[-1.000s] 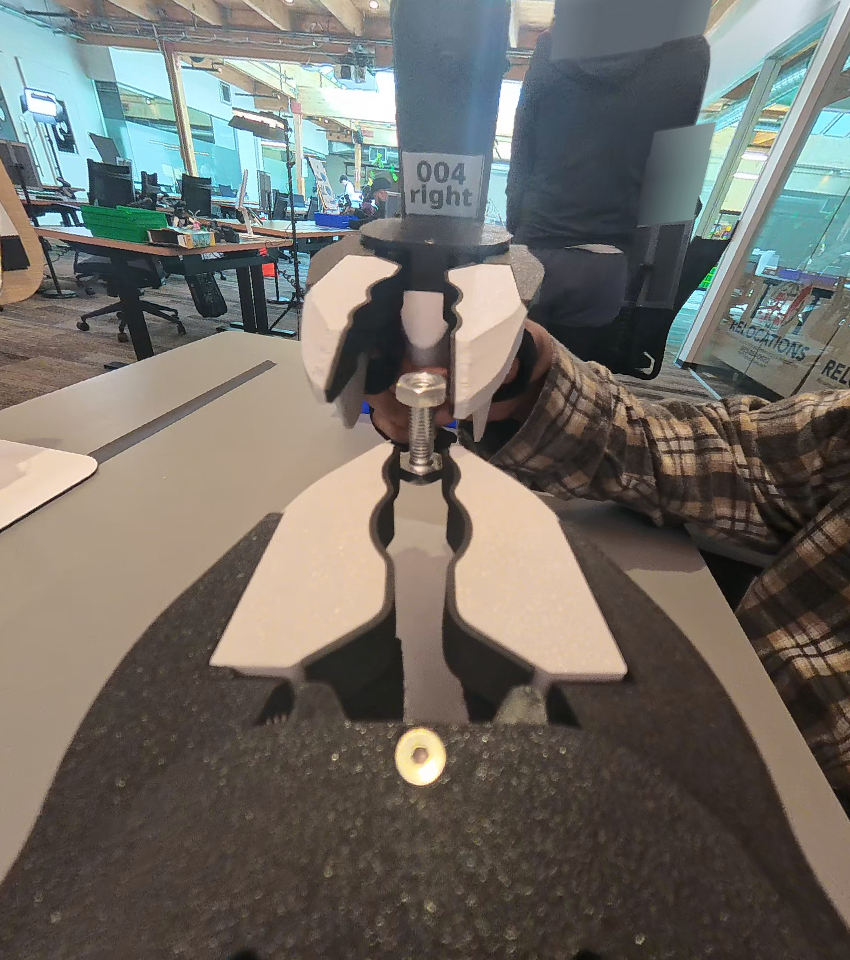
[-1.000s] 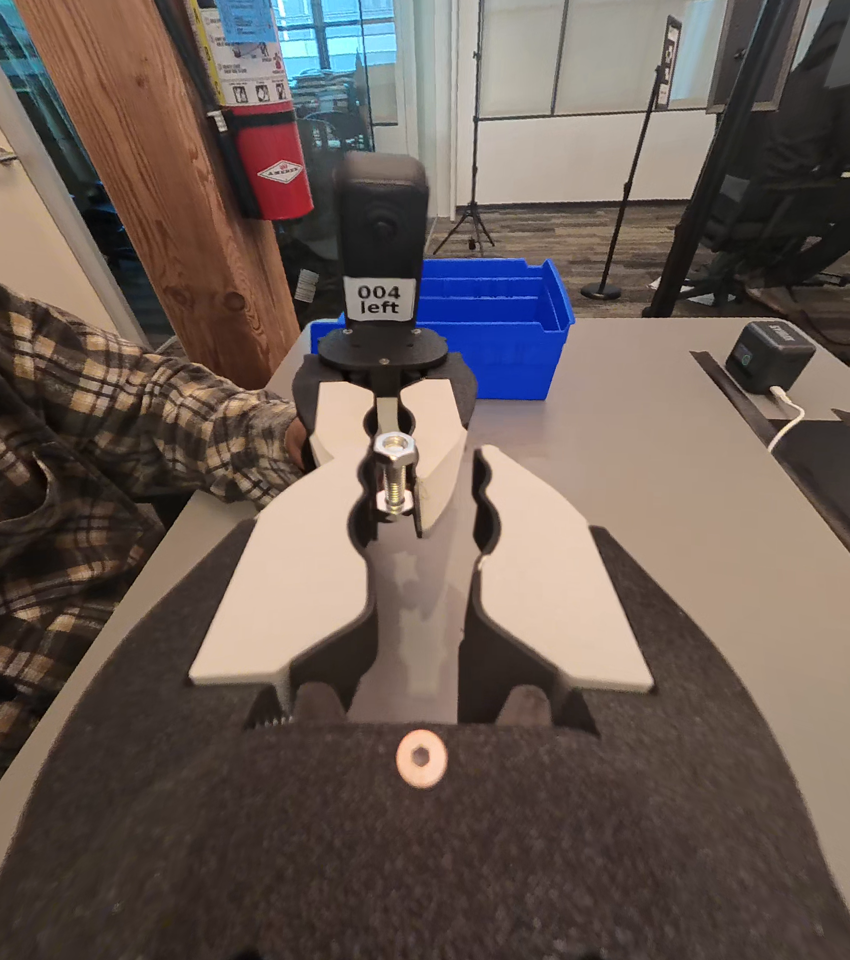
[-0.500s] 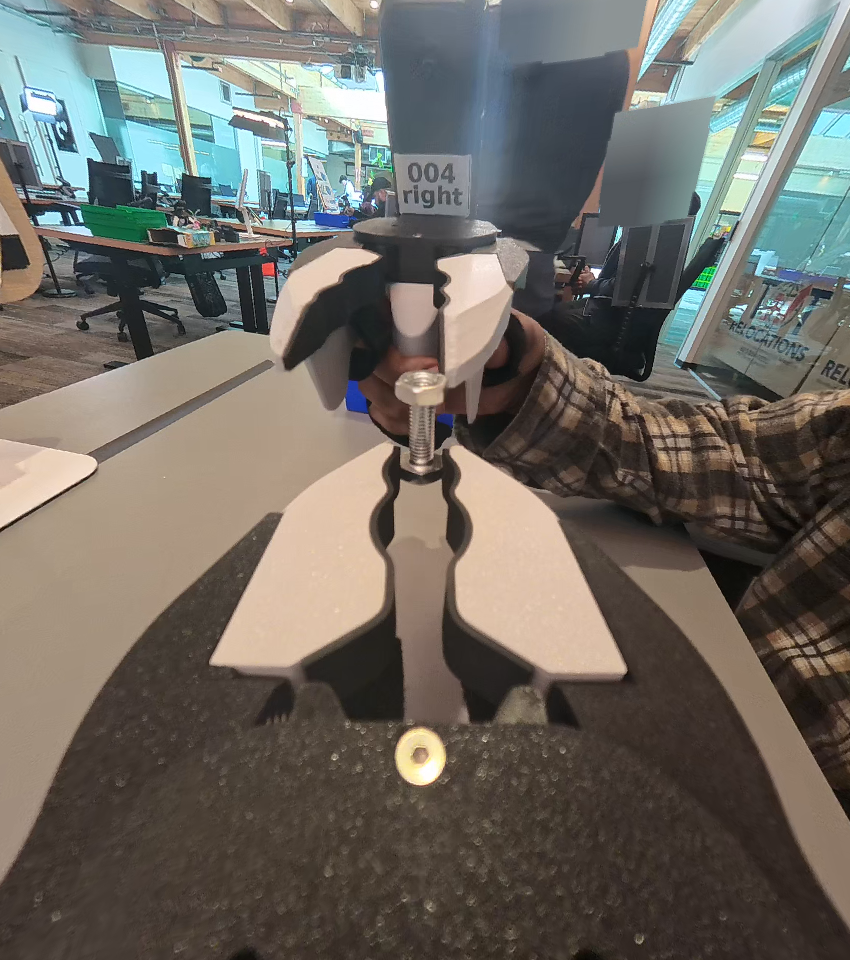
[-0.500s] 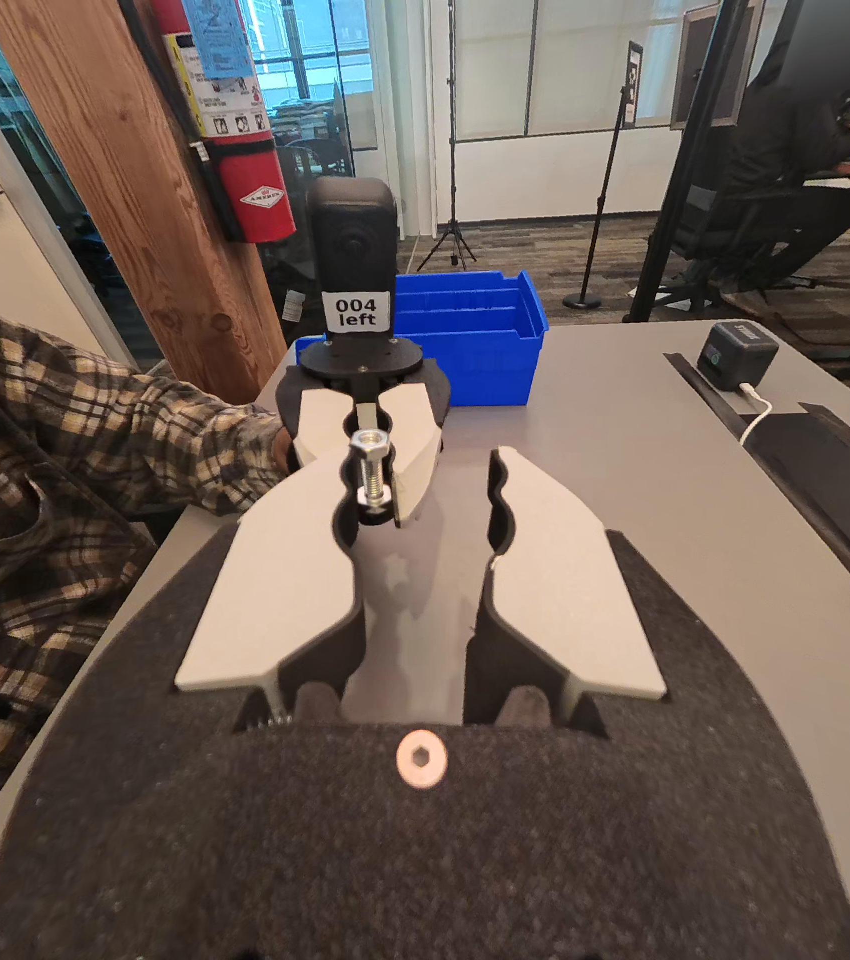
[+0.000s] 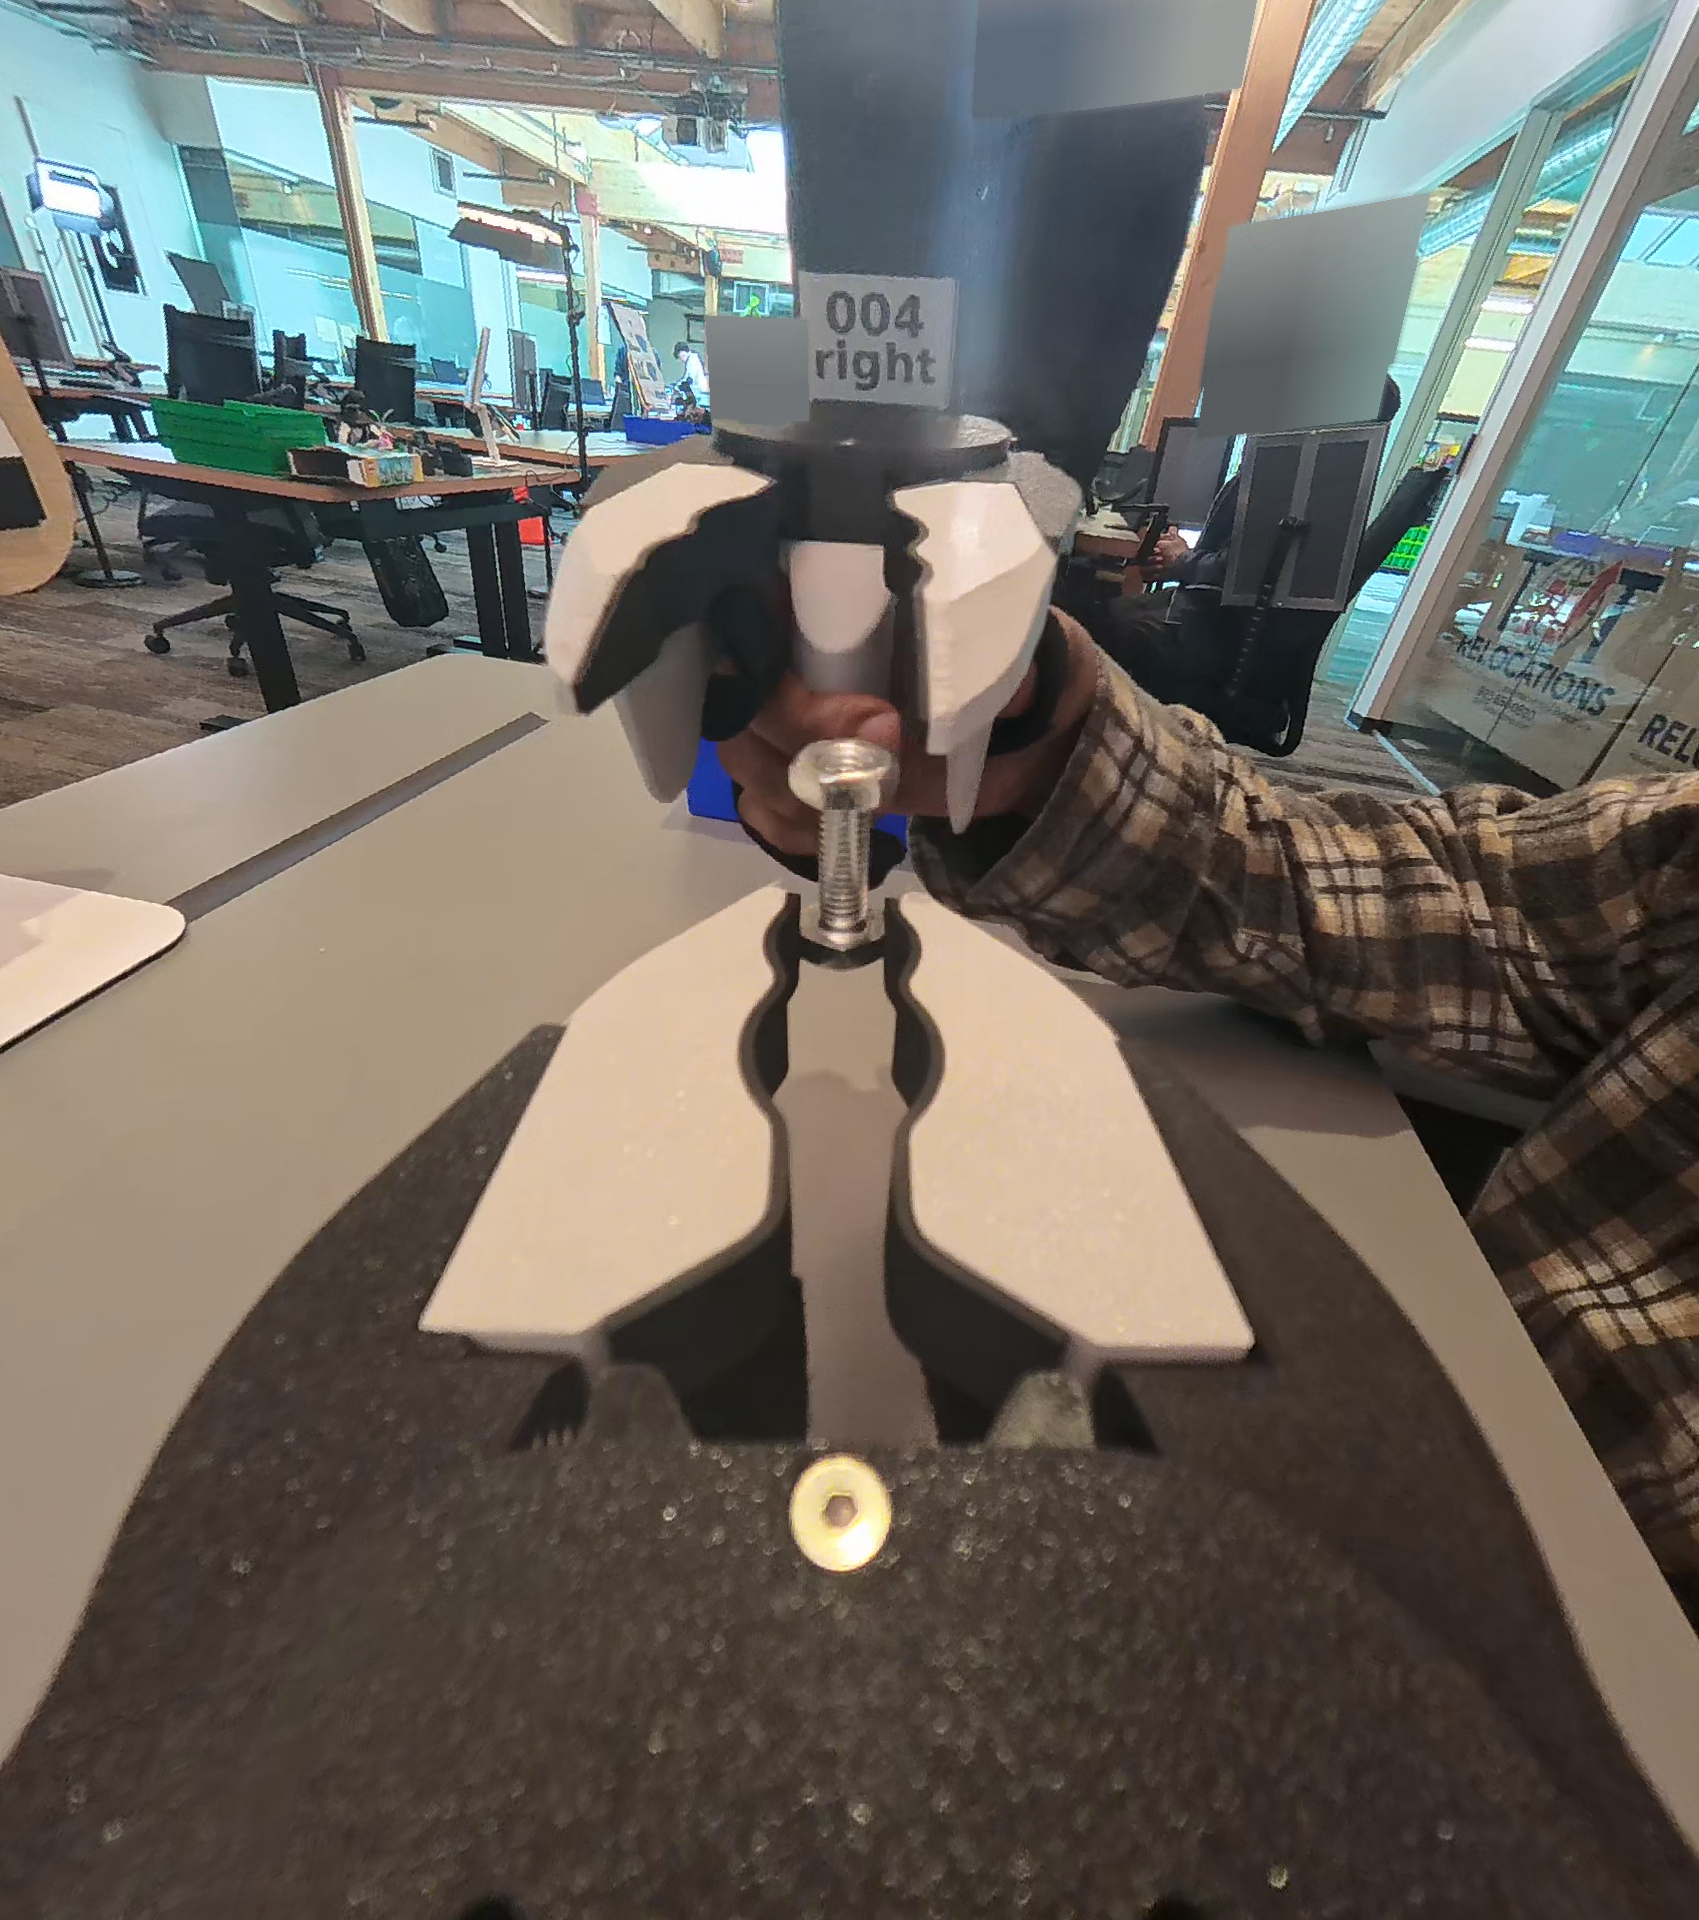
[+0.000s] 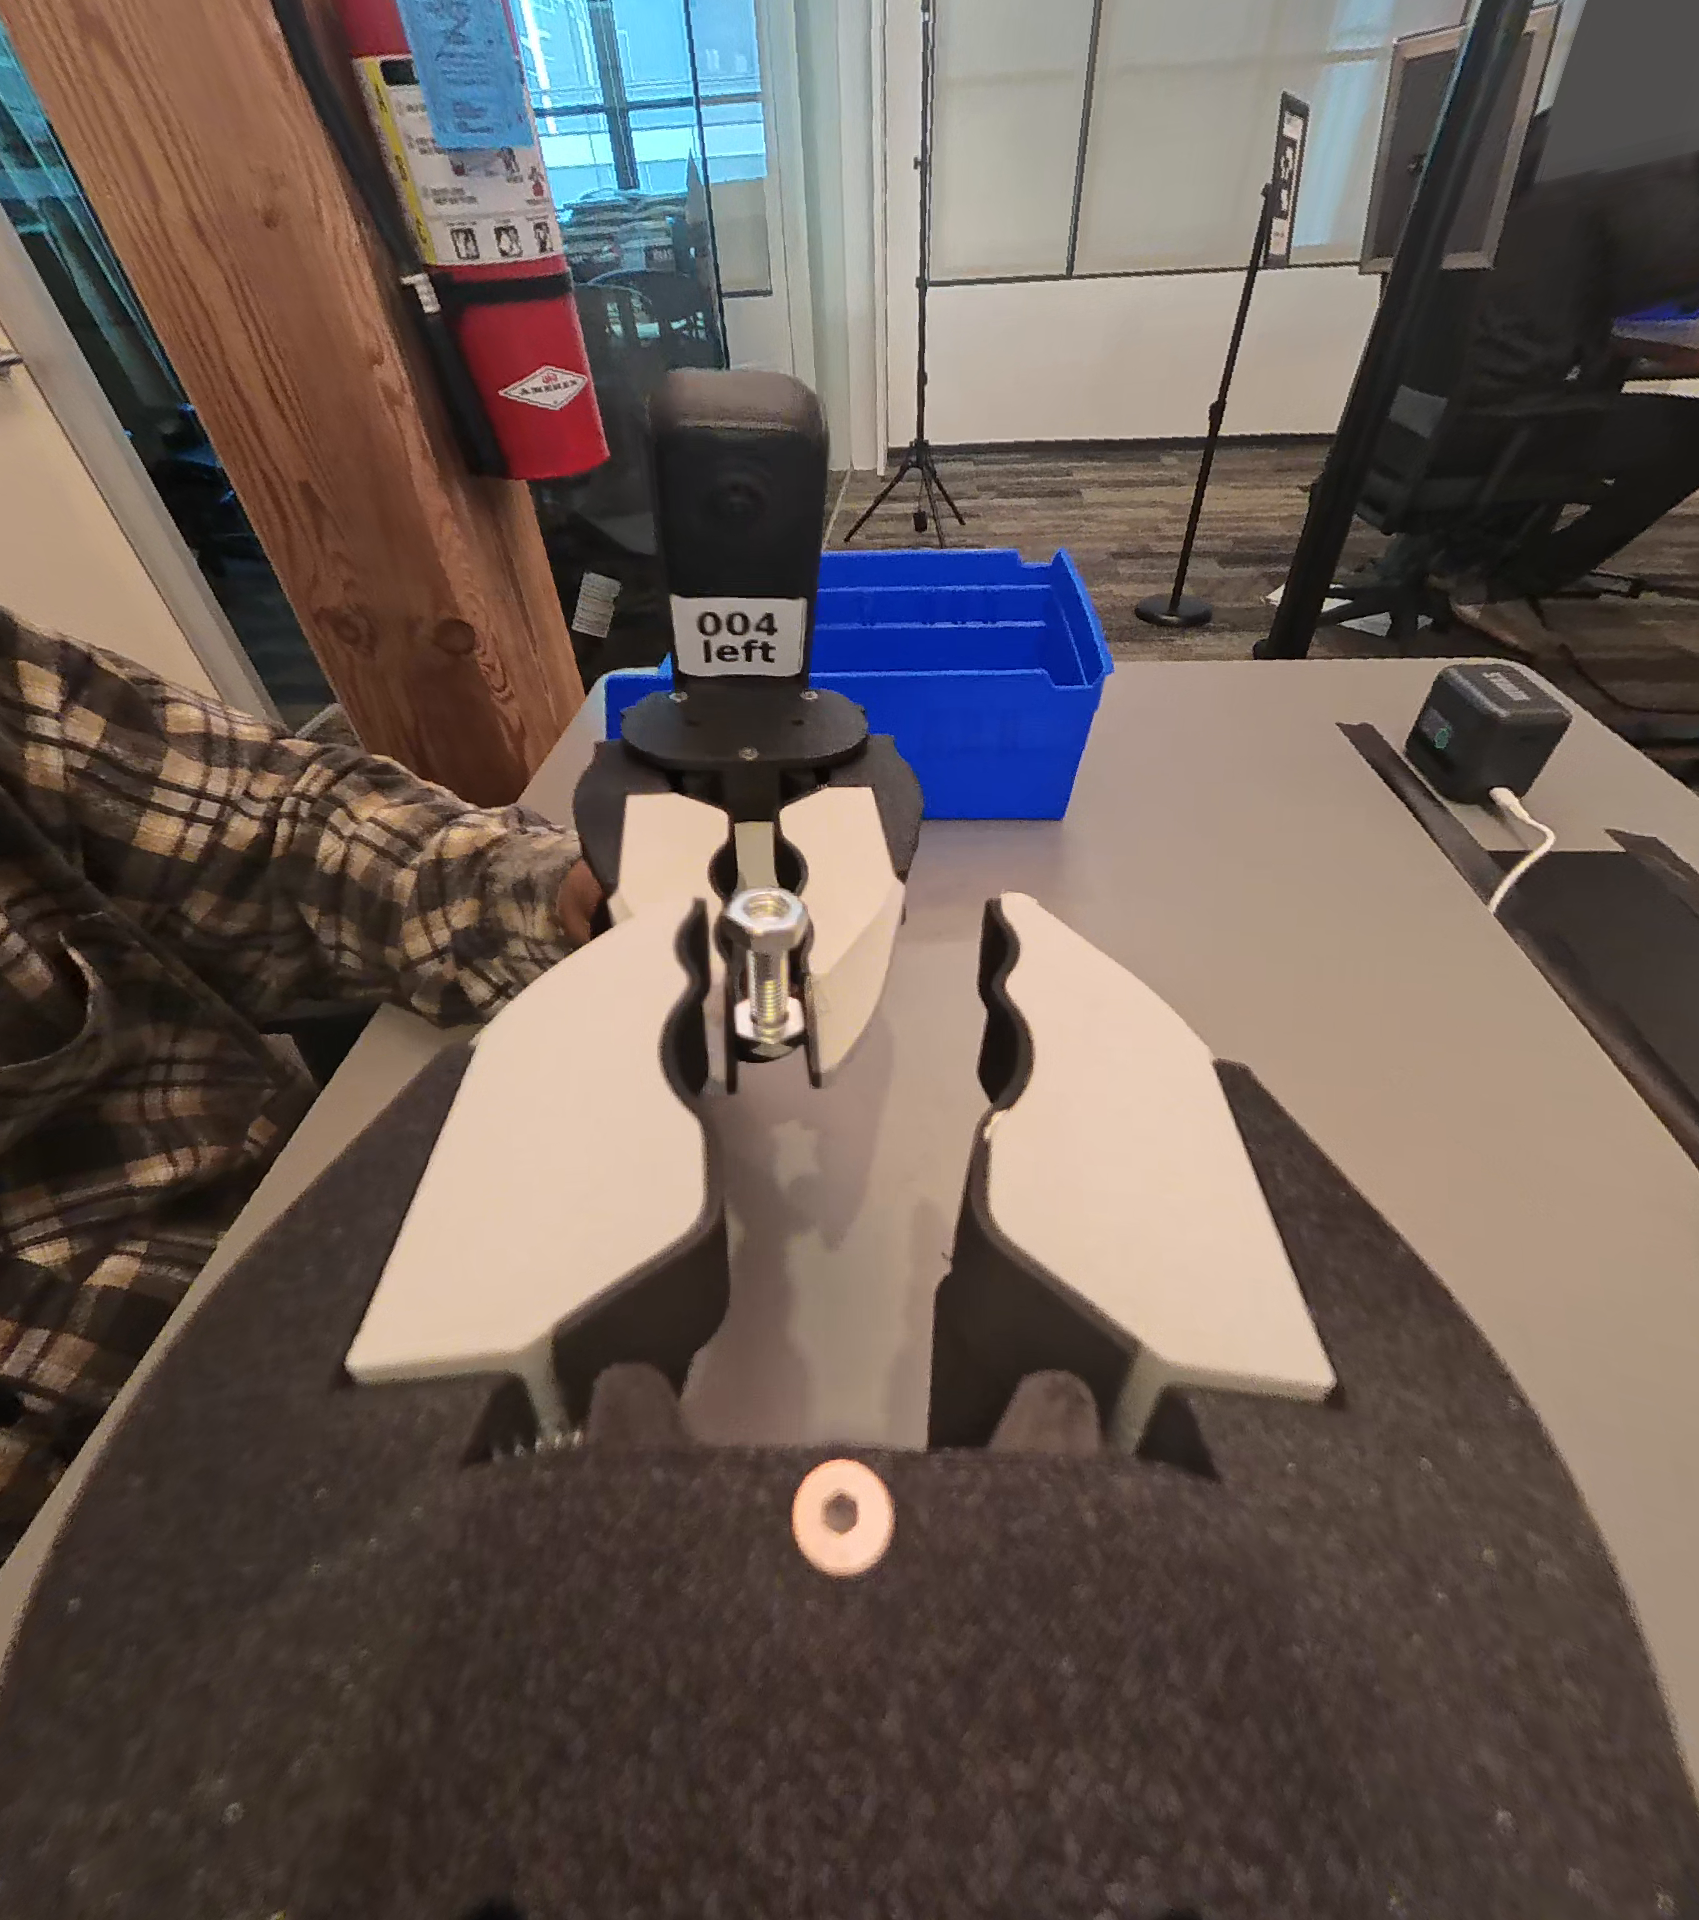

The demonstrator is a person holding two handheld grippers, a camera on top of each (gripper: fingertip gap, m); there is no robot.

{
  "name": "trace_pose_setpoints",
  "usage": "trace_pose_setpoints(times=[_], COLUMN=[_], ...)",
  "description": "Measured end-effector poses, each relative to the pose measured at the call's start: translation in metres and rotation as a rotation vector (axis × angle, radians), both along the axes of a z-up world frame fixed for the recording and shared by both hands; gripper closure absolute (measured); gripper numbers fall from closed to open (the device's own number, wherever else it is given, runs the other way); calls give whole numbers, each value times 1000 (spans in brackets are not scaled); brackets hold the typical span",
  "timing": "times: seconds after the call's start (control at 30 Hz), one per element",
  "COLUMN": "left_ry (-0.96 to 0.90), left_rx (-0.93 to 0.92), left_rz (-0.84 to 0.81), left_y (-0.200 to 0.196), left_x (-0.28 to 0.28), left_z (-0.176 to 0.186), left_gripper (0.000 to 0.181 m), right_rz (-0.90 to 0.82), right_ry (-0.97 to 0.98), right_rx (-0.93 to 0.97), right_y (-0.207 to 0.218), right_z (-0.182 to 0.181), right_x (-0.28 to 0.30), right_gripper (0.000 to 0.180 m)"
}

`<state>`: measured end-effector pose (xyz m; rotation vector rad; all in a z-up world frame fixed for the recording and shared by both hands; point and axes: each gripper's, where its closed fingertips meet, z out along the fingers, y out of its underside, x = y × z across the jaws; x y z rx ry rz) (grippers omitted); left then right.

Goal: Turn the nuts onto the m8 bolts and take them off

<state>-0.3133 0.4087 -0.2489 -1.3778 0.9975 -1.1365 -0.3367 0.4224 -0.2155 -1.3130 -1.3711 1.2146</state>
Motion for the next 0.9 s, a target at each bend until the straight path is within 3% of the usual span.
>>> trace_pose_setpoints(times=[0.37, 0.67, 0.9], left_ry=[1, -6, -13], left_rx=[-3, 0, 3], left_rz=[-2, 3, 2], left_y=[0, 1, 0], left_x=[0, -1, -2], left_z=[-1, 1, 3], left_gripper=[166, 166, 166], right_rz=[9, 88, 95], right_ry=[-26, -27, -17], right_rx=[15, 0, -2], right_y=[-4, -17, -16], right_z=[-4, -6, -5], right_x=[-5, -7, -5], right_gripper=[131, 165, 166])
